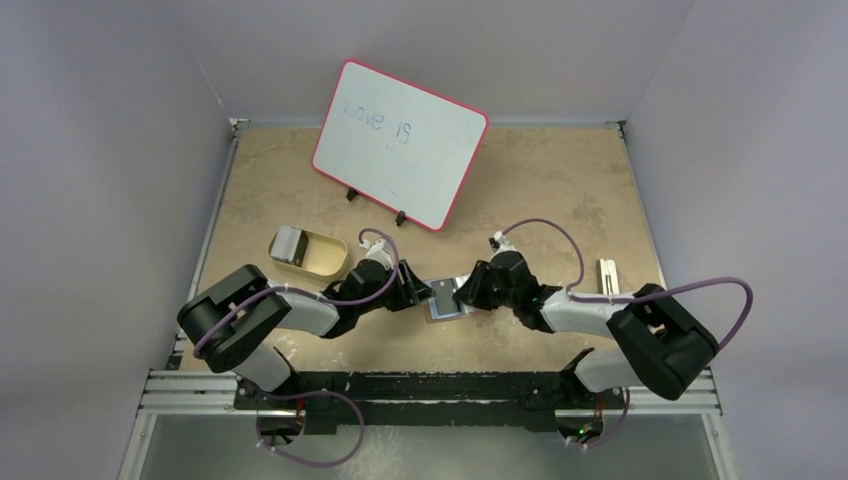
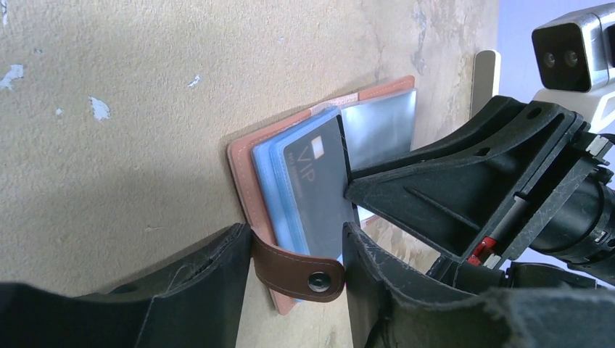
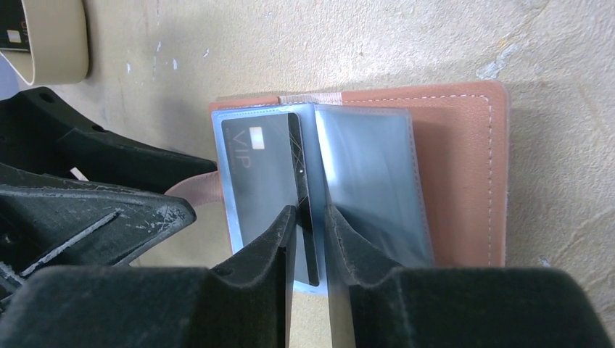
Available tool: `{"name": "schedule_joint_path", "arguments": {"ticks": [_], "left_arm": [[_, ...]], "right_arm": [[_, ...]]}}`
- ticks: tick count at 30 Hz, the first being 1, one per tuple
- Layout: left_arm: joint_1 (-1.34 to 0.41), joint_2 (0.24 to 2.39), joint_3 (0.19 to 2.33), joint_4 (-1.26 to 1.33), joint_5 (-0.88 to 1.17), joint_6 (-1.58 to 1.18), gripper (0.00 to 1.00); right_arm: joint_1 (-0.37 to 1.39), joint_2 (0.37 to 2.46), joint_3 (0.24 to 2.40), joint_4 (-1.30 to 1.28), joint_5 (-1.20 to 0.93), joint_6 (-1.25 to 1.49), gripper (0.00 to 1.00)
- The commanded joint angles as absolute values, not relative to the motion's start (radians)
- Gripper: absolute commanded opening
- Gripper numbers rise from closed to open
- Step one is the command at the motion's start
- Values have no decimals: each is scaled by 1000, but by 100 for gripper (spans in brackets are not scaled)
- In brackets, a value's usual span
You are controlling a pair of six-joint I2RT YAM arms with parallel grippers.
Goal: Put the credit cards into the card holder
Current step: Turn over the card slot in the card holder.
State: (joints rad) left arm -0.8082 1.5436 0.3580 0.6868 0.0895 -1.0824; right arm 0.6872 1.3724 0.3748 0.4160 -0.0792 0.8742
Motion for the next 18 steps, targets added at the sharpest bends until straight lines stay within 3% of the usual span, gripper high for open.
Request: {"name": "schedule_joint_path", "arguments": {"ticks": [1,12,18], "left_arm": [[-813,1558,383,753,124,-1088,47],[-812,1551,441,563,32,-991,45],[-808,1519,529,432,44,-903,7]], "right_arm": [[693,1399,329,373,-96,889,23],[693,1244,391,251,-111,862,24],[693,1227,479,131,-45,809,26]]}}
